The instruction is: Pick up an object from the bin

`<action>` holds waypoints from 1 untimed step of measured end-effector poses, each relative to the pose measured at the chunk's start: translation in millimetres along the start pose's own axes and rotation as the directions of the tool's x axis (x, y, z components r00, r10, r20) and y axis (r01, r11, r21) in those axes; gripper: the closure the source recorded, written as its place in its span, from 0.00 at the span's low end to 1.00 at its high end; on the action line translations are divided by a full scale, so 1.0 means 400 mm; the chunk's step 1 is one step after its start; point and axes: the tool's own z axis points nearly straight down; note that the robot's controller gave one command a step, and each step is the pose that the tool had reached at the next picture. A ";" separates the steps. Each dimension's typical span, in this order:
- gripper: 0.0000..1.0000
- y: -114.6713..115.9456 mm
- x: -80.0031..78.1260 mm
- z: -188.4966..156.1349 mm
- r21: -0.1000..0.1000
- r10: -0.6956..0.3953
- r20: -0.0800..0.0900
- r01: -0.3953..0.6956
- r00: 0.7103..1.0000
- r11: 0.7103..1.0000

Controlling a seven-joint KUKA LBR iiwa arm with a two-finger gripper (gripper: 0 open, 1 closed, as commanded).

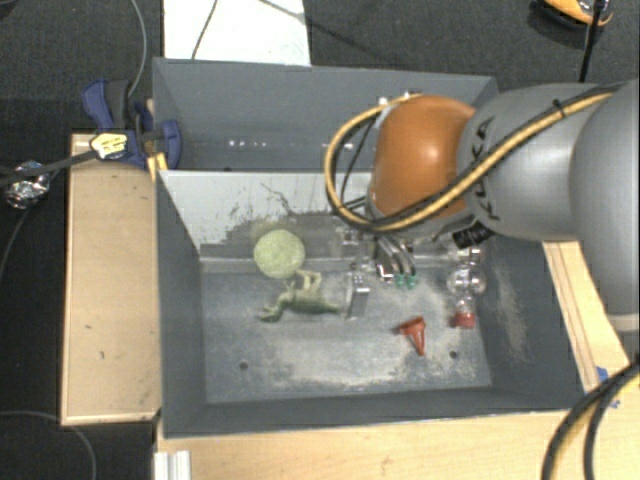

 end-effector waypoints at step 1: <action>0.00 -0.001 -0.004 -0.012 -0.001 0.002 0.008 -0.002 1.000 1.000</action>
Offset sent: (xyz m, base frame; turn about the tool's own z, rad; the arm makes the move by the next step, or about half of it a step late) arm -0.0217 0.0461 -0.0592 0.0333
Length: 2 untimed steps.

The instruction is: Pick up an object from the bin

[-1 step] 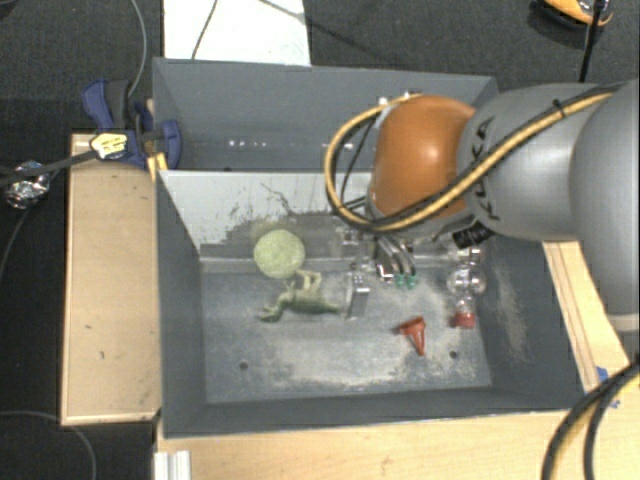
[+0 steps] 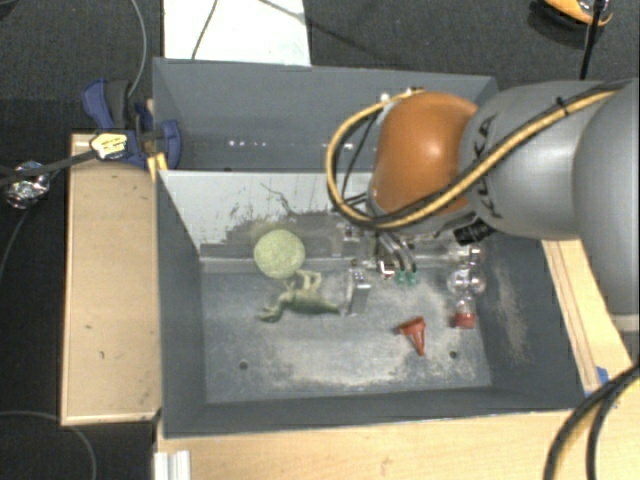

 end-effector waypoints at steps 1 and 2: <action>0.00 0.084 0.039 0.114 0.000 0.028 0.000 -0.028 1.000 1.000; 0.00 0.123 0.053 0.160 0.000 0.037 -0.008 -0.037 0.999 0.999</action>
Offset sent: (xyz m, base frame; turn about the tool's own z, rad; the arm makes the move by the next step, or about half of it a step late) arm -0.0171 0.0487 -0.0221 0.0603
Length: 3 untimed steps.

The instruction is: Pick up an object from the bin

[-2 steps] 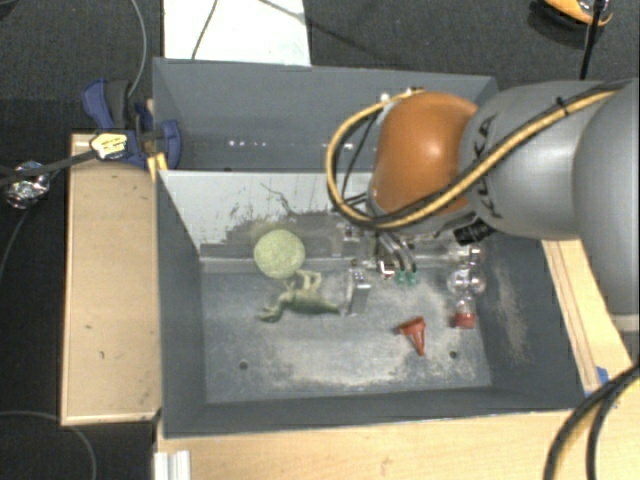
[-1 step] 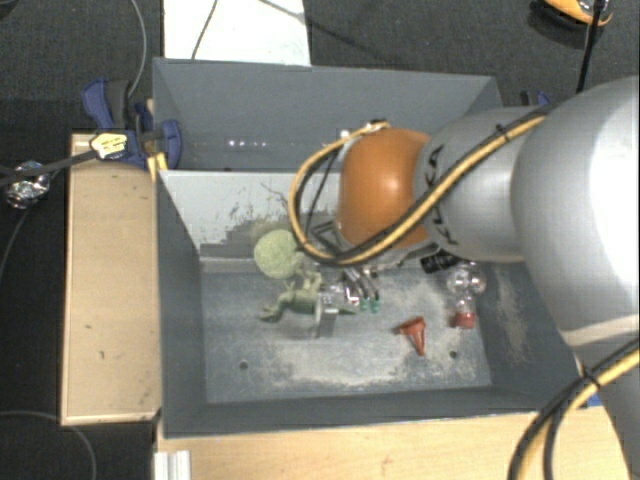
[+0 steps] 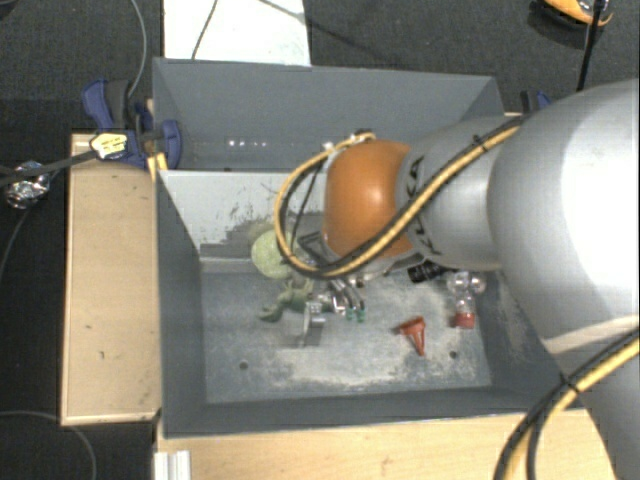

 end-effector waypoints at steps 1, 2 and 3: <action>0.00 0.010 0.004 -0.077 -0.001 -0.021 0.012 0.021 1.000 1.000; 0.00 0.003 -0.002 -0.010 -0.001 -0.005 0.004 0.005 1.000 1.000; 1.00 0.005 -0.007 0.016 -0.004 0.028 0.017 -0.028 0.999 1.000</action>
Offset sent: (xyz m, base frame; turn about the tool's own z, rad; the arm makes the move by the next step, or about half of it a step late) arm 0.0000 0.0000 0.0000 0.0000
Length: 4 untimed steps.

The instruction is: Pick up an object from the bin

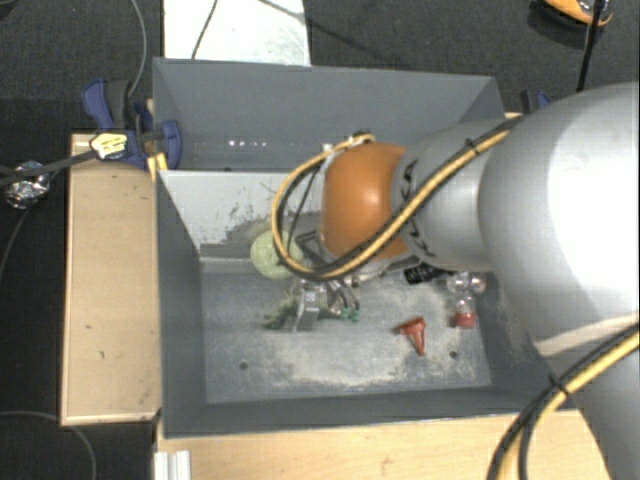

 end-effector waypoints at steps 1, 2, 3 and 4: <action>1.00 0.000 0.002 -0.001 0.000 0.004 -0.001 -0.004 1.000 1.000; 1.00 -0.001 0.006 -0.011 0.001 0.006 -0.005 -0.006 1.000 1.000; 1.00 -0.002 0.007 -0.050 0.002 0.005 -0.007 -0.005 1.000 1.000; 1.00 -0.001 0.004 -0.080 0.001 0.005 -0.004 -0.005 1.000 1.000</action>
Offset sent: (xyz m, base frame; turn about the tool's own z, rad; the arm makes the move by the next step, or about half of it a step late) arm 0.0001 0.0001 0.0572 0.0000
